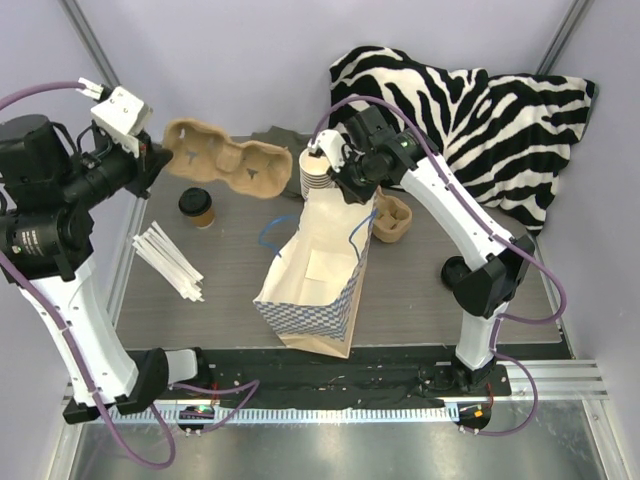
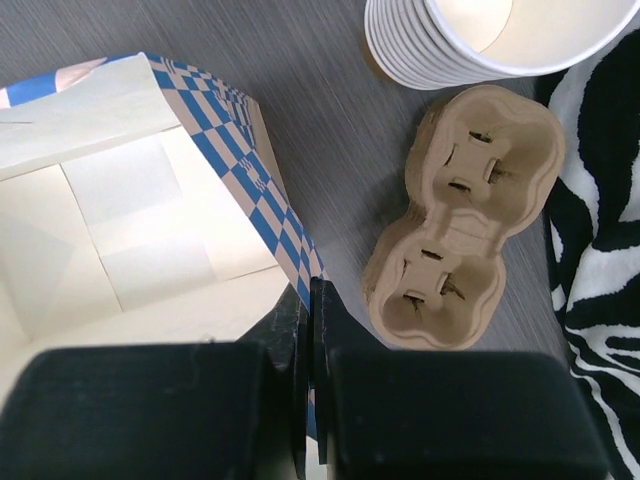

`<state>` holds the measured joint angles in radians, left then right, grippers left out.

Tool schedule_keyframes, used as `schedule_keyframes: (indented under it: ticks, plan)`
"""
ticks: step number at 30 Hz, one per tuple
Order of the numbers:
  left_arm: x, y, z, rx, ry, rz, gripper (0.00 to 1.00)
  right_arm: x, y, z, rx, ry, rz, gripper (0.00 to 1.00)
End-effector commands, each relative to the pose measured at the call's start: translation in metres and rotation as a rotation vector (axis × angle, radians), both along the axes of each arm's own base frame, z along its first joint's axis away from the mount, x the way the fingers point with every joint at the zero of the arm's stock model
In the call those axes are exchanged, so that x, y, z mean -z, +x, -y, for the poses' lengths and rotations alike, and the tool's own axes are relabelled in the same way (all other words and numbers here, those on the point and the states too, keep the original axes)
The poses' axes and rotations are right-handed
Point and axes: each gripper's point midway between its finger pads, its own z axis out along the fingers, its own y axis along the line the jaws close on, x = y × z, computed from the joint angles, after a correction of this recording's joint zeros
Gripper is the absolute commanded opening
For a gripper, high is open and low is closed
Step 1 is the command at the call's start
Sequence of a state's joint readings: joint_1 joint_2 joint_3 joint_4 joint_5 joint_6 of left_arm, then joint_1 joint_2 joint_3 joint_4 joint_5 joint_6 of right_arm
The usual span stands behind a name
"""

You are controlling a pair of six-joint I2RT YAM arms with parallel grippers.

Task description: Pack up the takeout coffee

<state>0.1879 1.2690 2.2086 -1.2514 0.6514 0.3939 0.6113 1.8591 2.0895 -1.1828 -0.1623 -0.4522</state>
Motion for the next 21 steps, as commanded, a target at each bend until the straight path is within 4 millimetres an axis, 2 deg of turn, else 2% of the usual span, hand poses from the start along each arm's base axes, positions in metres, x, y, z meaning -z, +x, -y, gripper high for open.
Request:
schedule_keyframes:
  ticks: [1,2,3,4,5,10,12,13,14,15,16,18,21]
  plan:
    - [-0.038,0.003,0.033,0.145,-0.03,0.124,0.0,-0.009,0.007,-0.009,-0.008,0.041,0.022,0.01]
    - [-0.042,0.0,0.046,0.19,-0.026,0.138,0.0,-0.009,0.006,-0.01,-0.012,0.042,0.021,0.01]
    - [-0.042,0.002,0.049,0.191,-0.015,0.142,0.0,-0.01,0.008,-0.012,-0.013,0.044,0.026,0.01]
    - [-0.038,0.005,0.063,0.228,0.007,0.138,0.0,-0.011,0.008,-0.013,-0.018,0.05,0.024,0.01]
    - [-0.035,0.008,0.068,0.232,0.026,0.131,0.0,-0.011,0.007,-0.014,-0.023,0.05,0.02,0.01]
    - [0.001,0.015,0.098,0.257,0.27,0.094,0.0,-0.015,0.01,-0.016,-0.029,0.053,0.027,0.01]
    - [0.012,0.019,0.102,0.256,0.341,0.082,0.0,-0.016,0.009,-0.016,-0.038,0.054,0.03,0.01]
    - [0.015,0.015,0.111,0.286,0.382,0.09,0.0,-0.017,0.01,-0.015,-0.038,0.055,0.036,0.01]
    - [0.019,0.023,0.105,0.249,0.478,0.105,0.0,-0.016,0.008,-0.015,-0.044,0.051,0.034,0.01]
    - [0.025,0.022,0.106,0.254,0.533,0.099,0.0,-0.016,0.009,-0.015,-0.047,0.051,0.037,0.01]
    - [0.03,0.017,0.117,0.292,0.58,0.108,0.0,-0.018,0.009,-0.015,-0.047,0.053,0.045,0.01]
    - [0.036,0.017,0.117,0.299,0.688,0.119,0.0,-0.019,0.01,-0.015,-0.049,0.055,0.048,0.01]
    - [0.042,0.011,0.127,0.352,0.782,0.139,0.0,-0.02,0.008,-0.018,-0.056,0.06,0.048,0.01]
